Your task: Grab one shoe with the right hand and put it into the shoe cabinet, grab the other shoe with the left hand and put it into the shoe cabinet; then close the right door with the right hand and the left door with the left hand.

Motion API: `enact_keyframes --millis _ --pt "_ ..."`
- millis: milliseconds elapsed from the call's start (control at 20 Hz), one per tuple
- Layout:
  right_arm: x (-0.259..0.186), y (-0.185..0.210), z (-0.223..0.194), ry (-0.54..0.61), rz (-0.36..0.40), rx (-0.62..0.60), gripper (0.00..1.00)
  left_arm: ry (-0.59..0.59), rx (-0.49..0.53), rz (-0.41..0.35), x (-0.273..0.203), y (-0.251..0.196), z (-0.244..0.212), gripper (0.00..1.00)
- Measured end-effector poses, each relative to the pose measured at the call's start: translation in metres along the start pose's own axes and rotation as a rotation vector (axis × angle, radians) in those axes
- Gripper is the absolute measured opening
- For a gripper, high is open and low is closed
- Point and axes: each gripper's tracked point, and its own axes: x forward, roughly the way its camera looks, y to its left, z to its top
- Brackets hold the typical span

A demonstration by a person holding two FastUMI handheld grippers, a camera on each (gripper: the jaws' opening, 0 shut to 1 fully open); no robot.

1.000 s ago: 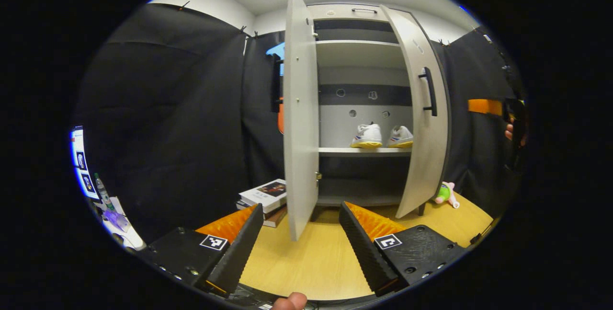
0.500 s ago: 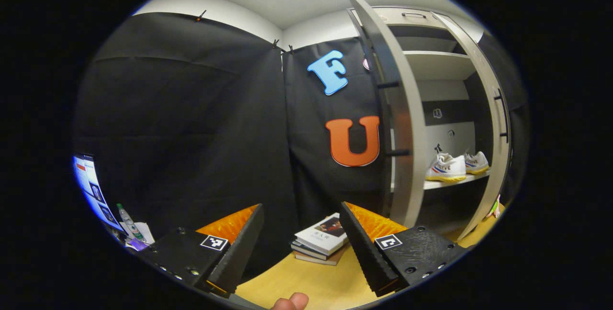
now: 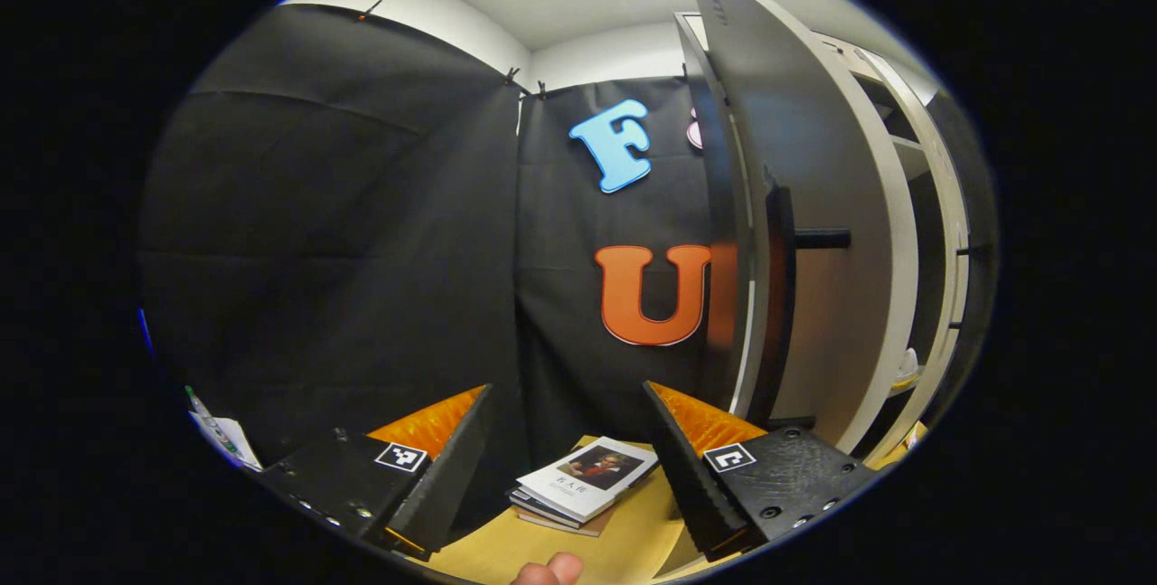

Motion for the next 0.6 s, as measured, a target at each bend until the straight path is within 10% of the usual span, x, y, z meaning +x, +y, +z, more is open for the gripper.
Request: enact_keyframes --millis 600 --pt "0.009 -0.016 -0.001 0.006 -0.024 0.027 0.96 -0.008 -0.044 -0.161 -0.025 -0.092 0.008 0.93"
